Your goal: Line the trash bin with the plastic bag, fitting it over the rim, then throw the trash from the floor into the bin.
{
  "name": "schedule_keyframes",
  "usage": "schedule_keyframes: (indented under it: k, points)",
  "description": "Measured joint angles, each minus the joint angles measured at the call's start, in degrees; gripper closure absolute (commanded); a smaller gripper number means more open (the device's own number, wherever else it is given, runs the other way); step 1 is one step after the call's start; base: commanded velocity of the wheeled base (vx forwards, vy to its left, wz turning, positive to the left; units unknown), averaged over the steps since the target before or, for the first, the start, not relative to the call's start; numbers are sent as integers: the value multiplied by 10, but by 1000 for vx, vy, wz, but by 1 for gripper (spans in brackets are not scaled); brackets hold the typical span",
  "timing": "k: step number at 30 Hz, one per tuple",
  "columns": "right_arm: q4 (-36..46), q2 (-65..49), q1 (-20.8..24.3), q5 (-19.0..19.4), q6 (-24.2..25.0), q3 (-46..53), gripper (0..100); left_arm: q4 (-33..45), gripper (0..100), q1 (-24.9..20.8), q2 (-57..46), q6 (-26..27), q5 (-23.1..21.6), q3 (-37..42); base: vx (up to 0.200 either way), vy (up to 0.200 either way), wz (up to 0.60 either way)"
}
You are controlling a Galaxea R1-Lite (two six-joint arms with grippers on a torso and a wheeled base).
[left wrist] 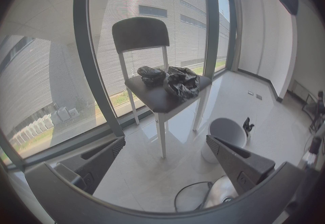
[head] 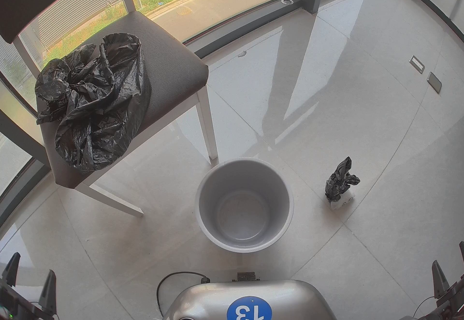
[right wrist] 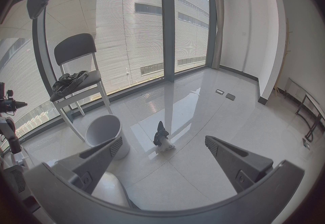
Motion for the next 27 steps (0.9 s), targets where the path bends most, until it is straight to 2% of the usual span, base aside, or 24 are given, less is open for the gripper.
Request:
schedule_keyframes:
  k: [4,9,15,19,22,24,27]
  points:
    - [0,0,0,0,-1,0,0,12,0,-15,49,-63,20,-58,0,0,0]
    - [2,0,0,0,-4,0,0,17,0,-37,156,-94,42,-140,0,0,0]
    - [2,0,-2,-2,-5,0,0,3,0,-46,301,-85,54,-227,0,0,0]
    - [3,0,-1,2,0,-1,0,0,0,-45,384,-65,14,-290,0,0,0]
    - [8,8,2,8,25,-23,0,3,0,-43,418,-61,5,-310,0,0,0]
    - [25,26,5,12,56,-59,0,7,0,-42,438,-58,6,-320,0,0,0]
    - [63,63,9,22,75,-129,0,16,0,-40,458,-50,14,-331,0,0,0]
